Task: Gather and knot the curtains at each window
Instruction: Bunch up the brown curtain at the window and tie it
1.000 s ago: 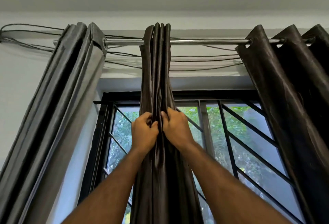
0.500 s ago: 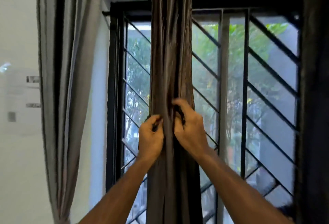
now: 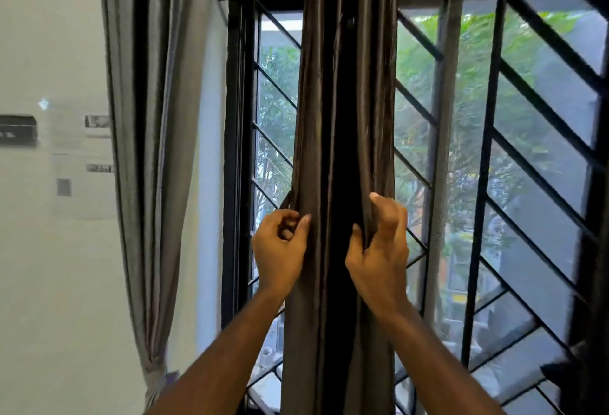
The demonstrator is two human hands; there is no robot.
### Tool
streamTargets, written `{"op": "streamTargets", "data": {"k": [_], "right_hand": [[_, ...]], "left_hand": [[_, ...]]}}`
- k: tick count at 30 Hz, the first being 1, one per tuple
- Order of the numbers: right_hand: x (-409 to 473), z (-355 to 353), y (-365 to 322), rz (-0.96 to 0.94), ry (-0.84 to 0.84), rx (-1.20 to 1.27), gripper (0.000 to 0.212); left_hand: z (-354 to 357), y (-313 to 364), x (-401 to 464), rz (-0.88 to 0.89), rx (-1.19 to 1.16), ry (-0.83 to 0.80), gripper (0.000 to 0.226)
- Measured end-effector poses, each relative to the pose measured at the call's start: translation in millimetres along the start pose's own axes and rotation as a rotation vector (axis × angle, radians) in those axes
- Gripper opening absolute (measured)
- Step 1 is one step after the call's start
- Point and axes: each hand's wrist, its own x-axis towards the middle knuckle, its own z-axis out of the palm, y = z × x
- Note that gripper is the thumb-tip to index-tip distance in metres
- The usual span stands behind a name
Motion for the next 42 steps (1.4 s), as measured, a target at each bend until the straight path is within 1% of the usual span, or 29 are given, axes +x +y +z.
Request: {"op": "streamTargets", "data": {"k": [1,3,5,8,9,11,12,13,15,17,19,20,21,22,24,25,26,28,29,31,35,38,42], "right_hand": [[1,0,1,0.013,-0.007,-0.038,0.057],[2,-1,2,0.014,-0.025,-0.206,0.049],[-1,-1,0,-0.043,-0.013,-0.381,0.043],[2,0,-9,-0.175,0.01,-0.463,0.031],[5,1,-13,-0.192,0.008,-0.455,0.026],[7,6,-17,-0.188,0.005,-0.439,0.017],[6,8,-19,-0.17,0.0,-0.44,0.017],[5,10,-19,-0.145,-0.012,-0.452,0.021],[3,11,-15,-0.089,-0.041,-0.5,0.028],[4,11,-8,-0.011,-0.047,-0.536,0.025],[2,13,-8,0.041,-0.034,-0.516,0.018],[0,15,-9,0.022,-0.034,-0.498,0.017],[-2,17,-11,-0.013,-0.039,-0.479,0.016],[-4,19,-12,-0.035,-0.041,-0.461,0.014],[-6,22,-13,0.02,-0.013,-0.402,0.014],[-7,22,-13,0.058,0.009,-0.362,0.015],[-10,22,-12,0.059,0.016,-0.341,0.015],[-18,23,-13,-0.018,-0.009,-0.346,0.013],[-21,23,-13,-0.026,-0.016,-0.344,0.013],[-22,25,-16,0.018,-0.009,-0.329,0.012],[-34,35,-28,-0.061,-0.056,-0.267,0.01],[-36,39,-37,-0.072,-0.07,-0.21,0.006],[-35,40,-39,0.008,-0.095,-0.152,0.006]], "left_hand": [[-1,3,-1,0.01,-0.012,-0.015,0.021],[-3,12,-3,0.05,-0.017,-0.06,0.036],[-5,22,-7,0.095,-0.027,-0.091,0.044],[-4,30,-10,0.155,-0.021,-0.104,0.054],[-4,31,-11,0.187,0.006,-0.094,0.053],[-4,31,-11,0.235,0.07,-0.076,0.034],[-5,29,-10,0.24,0.086,-0.078,0.025],[-7,25,-10,0.226,0.088,-0.082,0.022],[-16,15,-3,0.158,0.087,-0.043,0.028],[-29,2,9,0.093,0.118,0.051,0.032],[-44,-5,19,0.095,0.194,0.165,0.023],[-49,-4,20,0.129,0.239,0.198,0.016],[-51,-2,20,0.184,0.29,0.19,0.011],[-52,2,17,0.249,0.337,0.143,0.008],[-54,4,13,0.345,0.397,0.039,0.004],[-56,3,14,0.352,0.402,0.029,0.001],[-59,1,16,0.327,0.388,0.055,0.003],[-66,-2,20,0.263,0.344,0.111,0.006],[-67,-3,20,0.256,0.334,0.106,0.007],[-64,0,15,0.281,0.314,0.038,0.008],[-51,5,1,0.331,0.27,-0.097,0.009],[-47,8,-5,0.329,0.211,-0.142,0.011],[-42,13,-13,0.317,0.177,-0.174,0.014]]}}
